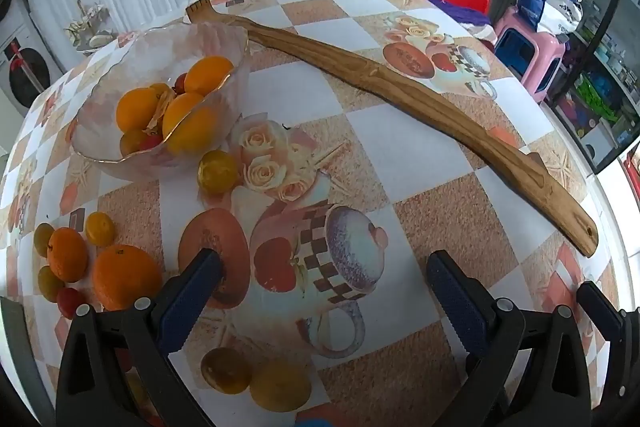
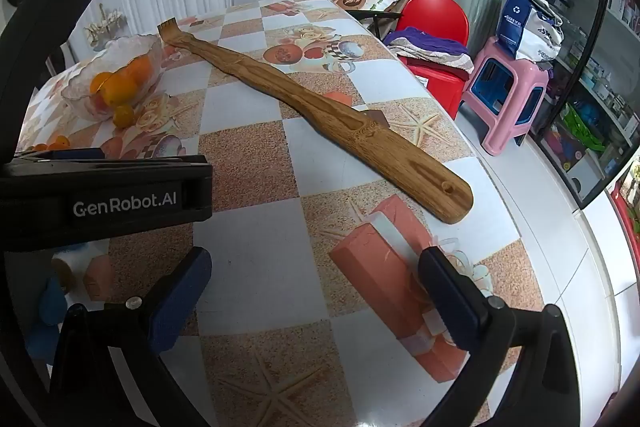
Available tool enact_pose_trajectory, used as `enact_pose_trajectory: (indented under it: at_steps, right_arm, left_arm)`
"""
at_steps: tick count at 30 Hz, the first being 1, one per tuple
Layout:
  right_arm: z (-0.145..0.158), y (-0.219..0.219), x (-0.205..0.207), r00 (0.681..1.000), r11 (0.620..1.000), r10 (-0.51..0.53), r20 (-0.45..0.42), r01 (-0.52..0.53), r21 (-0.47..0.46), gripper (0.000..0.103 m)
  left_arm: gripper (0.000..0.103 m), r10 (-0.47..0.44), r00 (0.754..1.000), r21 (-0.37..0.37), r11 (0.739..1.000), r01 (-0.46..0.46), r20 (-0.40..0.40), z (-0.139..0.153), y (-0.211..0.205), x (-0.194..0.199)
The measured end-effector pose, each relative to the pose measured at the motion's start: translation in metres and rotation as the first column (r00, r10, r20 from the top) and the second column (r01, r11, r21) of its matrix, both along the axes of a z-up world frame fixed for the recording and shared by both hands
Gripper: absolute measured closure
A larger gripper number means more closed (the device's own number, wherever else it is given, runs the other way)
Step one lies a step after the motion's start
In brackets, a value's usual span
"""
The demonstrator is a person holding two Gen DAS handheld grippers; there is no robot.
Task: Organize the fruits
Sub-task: 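Move both tools over the scattered cherry tomatoes on the table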
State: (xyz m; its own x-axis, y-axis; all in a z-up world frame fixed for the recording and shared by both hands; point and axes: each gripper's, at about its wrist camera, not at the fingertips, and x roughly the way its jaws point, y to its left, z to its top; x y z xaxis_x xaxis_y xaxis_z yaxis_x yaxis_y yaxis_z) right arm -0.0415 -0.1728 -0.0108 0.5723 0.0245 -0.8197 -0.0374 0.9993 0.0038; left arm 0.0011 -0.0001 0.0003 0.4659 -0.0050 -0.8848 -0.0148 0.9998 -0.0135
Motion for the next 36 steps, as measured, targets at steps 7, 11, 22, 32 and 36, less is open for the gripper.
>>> enact_pose_trajectory:
  at_steps: [7,11,22,32,36]
  right_arm:
    - [-0.001,0.001,0.010,0.994,0.999,0.049,-0.096,-0.049,-0.002,0.000]
    - [0.008,-0.004,0.016,0.981,0.999,0.040,-0.189,-0.035,0.029,0.000]
    - [0.058,0.019,-0.050,0.949,0.996,0.052,-0.312,-0.028,0.081,0.000]
    - [0.096,0.038,-0.104,0.925,0.993,0.035,-0.378,0.010,0.116,0.000]
    - [0.111,0.037,-0.112,0.921,0.993,0.035,-0.387,0.012,0.120,0.000]
  left_arm:
    - [0.000,-0.035,0.999,0.051,0.998,0.036,-0.016,0.017,0.001,-0.003]
    - [0.000,-0.019,0.998,-0.010,1.000,0.020,0.053,0.052,0.035,-0.025]
    - [0.000,0.061,0.984,0.005,0.998,-0.061,-0.169,0.067,0.133,-0.122]
    - [0.000,-0.058,0.971,0.017,0.998,0.063,-0.232,0.086,0.138,-0.183]
    - [0.000,-0.087,0.971,0.024,0.995,0.095,-0.224,0.102,0.134,-0.196]
